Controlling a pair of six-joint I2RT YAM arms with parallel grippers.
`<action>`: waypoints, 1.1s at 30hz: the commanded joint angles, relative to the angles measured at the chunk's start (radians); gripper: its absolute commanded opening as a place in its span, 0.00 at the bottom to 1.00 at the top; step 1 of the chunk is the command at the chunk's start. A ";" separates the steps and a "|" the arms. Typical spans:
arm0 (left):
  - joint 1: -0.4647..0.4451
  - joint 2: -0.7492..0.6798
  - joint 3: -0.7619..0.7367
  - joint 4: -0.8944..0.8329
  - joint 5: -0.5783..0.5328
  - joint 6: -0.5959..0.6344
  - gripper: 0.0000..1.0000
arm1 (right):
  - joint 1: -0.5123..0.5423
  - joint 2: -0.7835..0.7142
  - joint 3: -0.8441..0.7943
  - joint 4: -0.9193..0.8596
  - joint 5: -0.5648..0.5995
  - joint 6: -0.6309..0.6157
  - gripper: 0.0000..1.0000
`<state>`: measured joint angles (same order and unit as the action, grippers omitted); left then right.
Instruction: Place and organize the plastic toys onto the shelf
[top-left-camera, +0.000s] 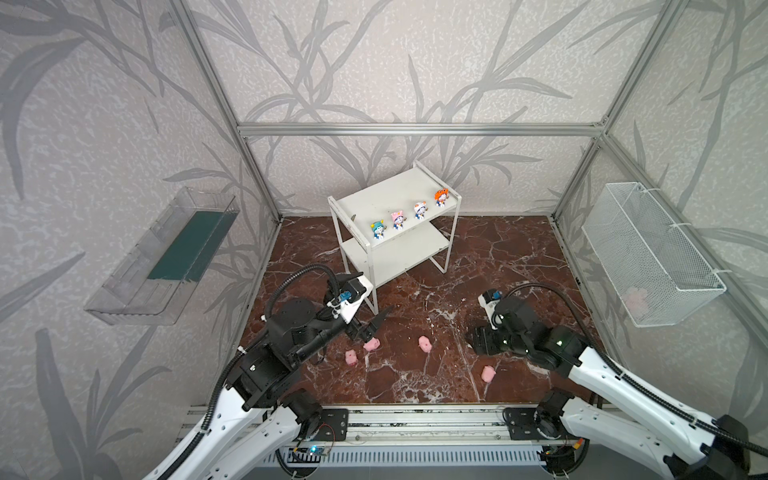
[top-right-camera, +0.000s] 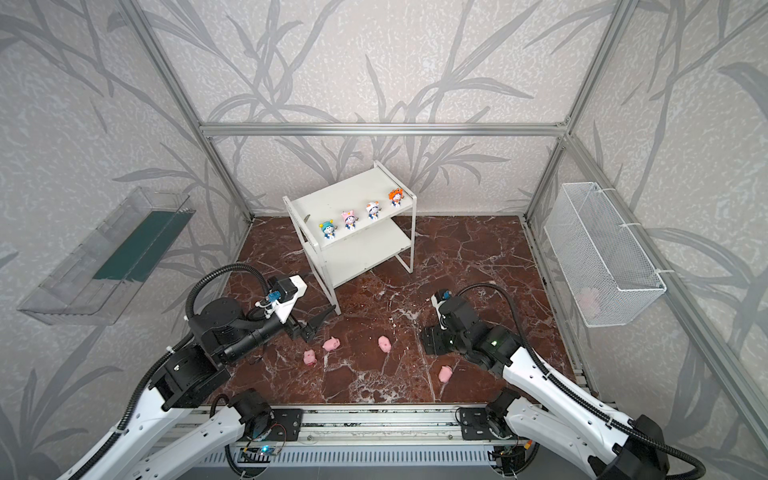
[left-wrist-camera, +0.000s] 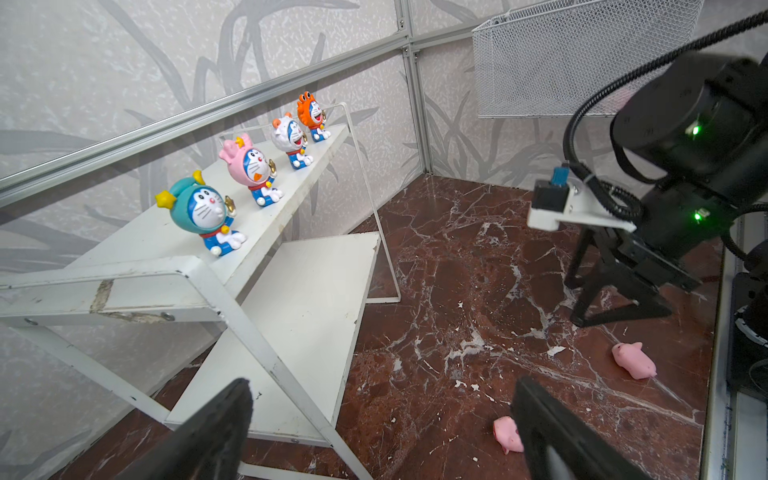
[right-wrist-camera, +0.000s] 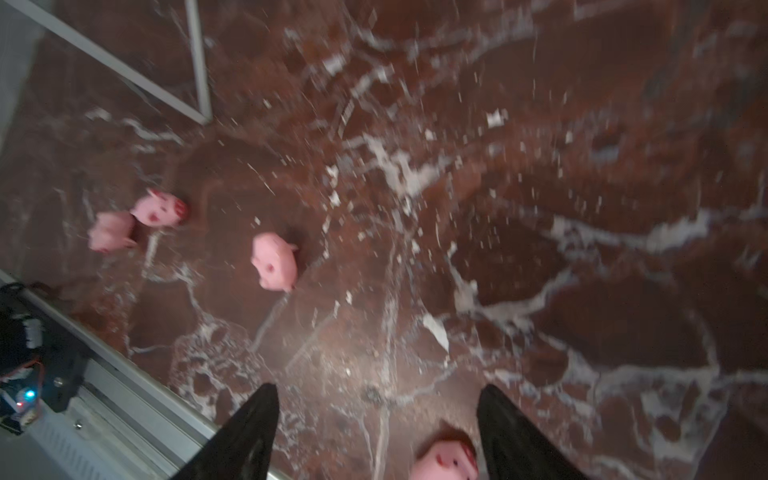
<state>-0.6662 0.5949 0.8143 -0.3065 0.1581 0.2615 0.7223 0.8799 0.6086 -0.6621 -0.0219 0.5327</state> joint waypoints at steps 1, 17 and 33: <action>0.005 -0.012 -0.008 -0.006 -0.006 0.027 0.99 | 0.015 -0.028 -0.041 -0.160 0.044 0.167 0.76; 0.007 -0.013 -0.010 -0.011 -0.003 0.033 0.99 | 0.023 0.064 -0.170 -0.004 -0.058 0.246 0.61; 0.008 -0.007 -0.011 -0.008 -0.006 0.031 0.99 | 0.026 0.384 0.024 0.255 -0.098 0.041 0.20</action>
<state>-0.6617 0.5907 0.8139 -0.3145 0.1547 0.2699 0.7418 1.2026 0.5579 -0.5076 -0.1123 0.6651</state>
